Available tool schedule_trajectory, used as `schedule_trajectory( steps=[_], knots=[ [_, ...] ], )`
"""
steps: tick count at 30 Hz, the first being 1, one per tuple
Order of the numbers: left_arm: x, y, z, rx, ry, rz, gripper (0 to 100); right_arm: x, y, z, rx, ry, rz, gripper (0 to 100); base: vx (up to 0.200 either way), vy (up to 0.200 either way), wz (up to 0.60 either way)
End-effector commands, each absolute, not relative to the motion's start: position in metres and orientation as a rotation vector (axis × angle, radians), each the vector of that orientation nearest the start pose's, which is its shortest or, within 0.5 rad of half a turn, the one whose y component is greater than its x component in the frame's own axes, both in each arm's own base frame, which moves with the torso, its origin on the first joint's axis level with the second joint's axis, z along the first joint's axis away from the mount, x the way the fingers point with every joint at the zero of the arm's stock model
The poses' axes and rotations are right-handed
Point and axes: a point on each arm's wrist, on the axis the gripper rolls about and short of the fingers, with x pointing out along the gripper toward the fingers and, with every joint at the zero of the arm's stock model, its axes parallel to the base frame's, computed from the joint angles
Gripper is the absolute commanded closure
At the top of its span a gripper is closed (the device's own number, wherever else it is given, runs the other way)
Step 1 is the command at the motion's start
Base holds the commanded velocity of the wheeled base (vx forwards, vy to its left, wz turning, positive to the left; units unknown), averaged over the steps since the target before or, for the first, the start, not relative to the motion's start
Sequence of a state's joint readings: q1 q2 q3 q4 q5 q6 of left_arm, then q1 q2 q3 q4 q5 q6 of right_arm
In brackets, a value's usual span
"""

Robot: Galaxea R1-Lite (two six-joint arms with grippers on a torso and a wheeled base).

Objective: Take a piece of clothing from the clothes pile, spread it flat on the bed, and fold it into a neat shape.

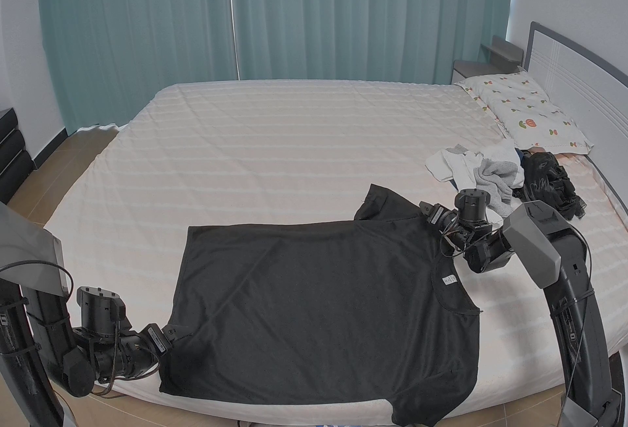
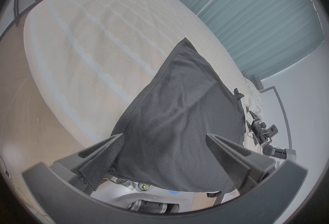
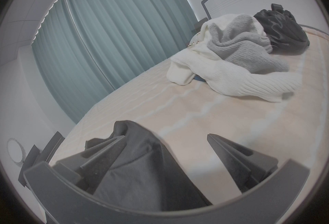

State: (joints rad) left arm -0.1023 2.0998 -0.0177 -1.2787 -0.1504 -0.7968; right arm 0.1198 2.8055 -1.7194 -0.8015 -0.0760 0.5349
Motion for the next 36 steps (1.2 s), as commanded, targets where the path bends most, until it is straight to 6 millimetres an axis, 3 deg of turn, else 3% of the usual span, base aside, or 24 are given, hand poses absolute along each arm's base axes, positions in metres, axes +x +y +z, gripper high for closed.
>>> schedule_trajectory(
  steps=[1,2,6,13,19,22,29,36],
  knots=[
    [0.197,-0.024,-0.002,-0.771,0.862,0.098,0,0.469,0.057,0.004,0.519,0.311,0.009,0,0.0,0.0,0.0],
    [0.197,-0.024,-0.002,-0.771,0.862,0.098,0,0.469,0.057,0.004,0.519,0.311,0.009,0,0.0,0.0,0.0],
    [0.196,-0.023,-0.003,-0.794,0.87,0.112,0,0.413,0.051,0.013,0.517,0.342,0.01,0,-0.2,0.0,0.0],
    [0.196,-0.023,-0.005,-0.795,0.888,0.114,0,0.363,0.042,0.012,0.52,0.36,-0.001,0,-0.2,0.0,0.0],
    [0.199,-0.023,-0.007,-0.779,0.879,0.1,0,0.339,0.038,0.009,0.52,0.386,-0.012,0,-0.033,0.0,0.0],
    [0.201,-0.022,-0.008,-0.768,0.873,0.095,0,0.336,0.037,0.009,0.52,0.39,-0.011,0,0.0,0.0,0.0],
    [0.205,0.004,-0.027,-0.466,0.875,-0.004,0,0.295,0.035,0.005,0.551,0.529,0.148,0,0.0,0.0,0.0],
    [0.204,0.012,-0.045,-0.353,0.938,-0.109,0,0.281,0.033,0.002,0.563,0.587,0.221,0,0.0,0.0,0.0]
  ],
)
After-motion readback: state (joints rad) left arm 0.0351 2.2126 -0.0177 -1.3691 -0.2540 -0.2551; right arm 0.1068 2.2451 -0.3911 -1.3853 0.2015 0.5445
